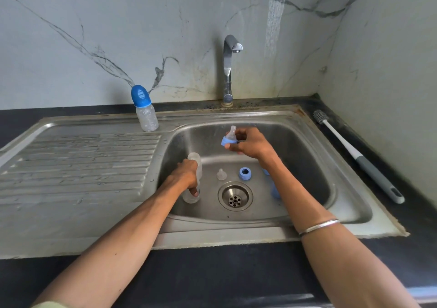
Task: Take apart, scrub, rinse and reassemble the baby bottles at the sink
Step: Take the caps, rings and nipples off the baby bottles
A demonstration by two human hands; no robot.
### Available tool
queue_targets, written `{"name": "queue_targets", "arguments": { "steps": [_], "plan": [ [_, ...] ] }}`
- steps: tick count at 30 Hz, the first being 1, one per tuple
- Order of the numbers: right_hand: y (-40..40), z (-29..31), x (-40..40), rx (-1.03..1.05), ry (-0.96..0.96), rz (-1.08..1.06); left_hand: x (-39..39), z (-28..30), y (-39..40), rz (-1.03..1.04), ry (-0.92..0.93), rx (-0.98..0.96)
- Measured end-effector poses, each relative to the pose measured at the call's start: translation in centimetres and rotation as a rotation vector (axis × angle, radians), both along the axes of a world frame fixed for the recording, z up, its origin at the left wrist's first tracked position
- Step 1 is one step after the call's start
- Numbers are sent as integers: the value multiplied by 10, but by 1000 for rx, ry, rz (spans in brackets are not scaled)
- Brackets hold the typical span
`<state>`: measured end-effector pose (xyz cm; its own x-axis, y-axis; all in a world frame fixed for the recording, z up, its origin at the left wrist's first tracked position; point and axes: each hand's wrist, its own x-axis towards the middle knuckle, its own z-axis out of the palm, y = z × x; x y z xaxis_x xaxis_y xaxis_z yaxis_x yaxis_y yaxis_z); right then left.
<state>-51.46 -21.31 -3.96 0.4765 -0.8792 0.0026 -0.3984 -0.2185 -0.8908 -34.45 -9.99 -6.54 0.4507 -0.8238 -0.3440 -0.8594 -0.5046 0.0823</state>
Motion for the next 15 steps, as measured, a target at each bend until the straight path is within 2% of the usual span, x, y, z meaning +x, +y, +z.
{"name": "queue_targets", "arguments": {
  "steps": [12, 15],
  "plan": [
    [8, 7, -3, 12, 10, 15, -1, 8, 3, -75, -34, 43],
    [8, 7, -3, 37, -56, -8, -5, 21, 4, -88, -78, -73]
  ]
}}
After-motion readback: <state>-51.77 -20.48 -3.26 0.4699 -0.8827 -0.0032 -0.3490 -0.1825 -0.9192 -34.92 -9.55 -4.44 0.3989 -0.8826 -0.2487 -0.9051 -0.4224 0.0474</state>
